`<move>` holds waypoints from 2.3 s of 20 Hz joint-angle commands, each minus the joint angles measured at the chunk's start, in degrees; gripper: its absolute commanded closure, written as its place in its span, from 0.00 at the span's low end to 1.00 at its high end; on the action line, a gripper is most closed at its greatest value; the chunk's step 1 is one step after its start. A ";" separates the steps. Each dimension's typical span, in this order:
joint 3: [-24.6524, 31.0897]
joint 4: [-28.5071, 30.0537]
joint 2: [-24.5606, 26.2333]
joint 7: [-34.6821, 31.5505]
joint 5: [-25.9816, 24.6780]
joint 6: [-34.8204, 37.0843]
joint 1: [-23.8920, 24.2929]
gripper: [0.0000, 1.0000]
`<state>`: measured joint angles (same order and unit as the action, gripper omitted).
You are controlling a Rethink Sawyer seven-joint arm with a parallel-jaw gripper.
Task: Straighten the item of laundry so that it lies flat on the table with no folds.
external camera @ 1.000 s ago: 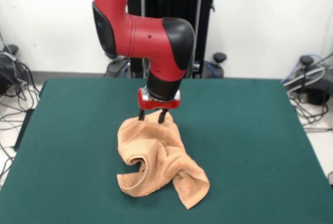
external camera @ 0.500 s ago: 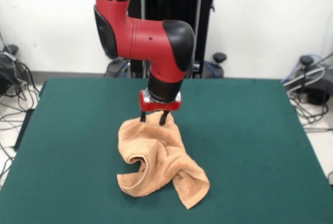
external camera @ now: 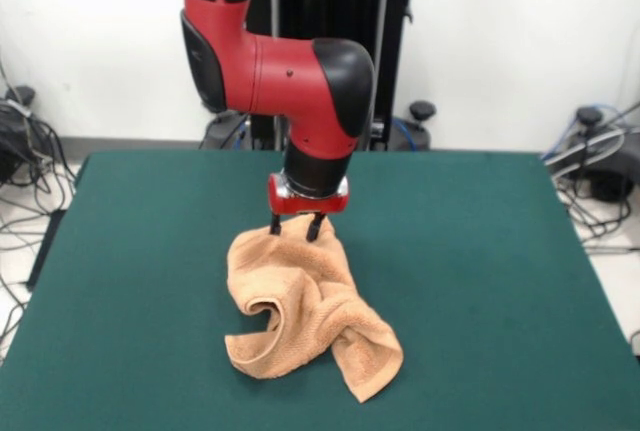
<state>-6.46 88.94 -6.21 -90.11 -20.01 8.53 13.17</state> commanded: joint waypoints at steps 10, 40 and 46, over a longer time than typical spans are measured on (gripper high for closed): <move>2.89 1.57 2.26 -9.03 0.06 -2.98 -1.94 0.00; -1.54 -3.51 13.64 -10.50 1.56 -13.56 -5.72 0.00; -0.51 -3.02 12.76 -10.50 2.01 -12.01 -5.10 0.00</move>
<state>-11.67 89.09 -4.12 -90.11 -20.00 1.62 7.19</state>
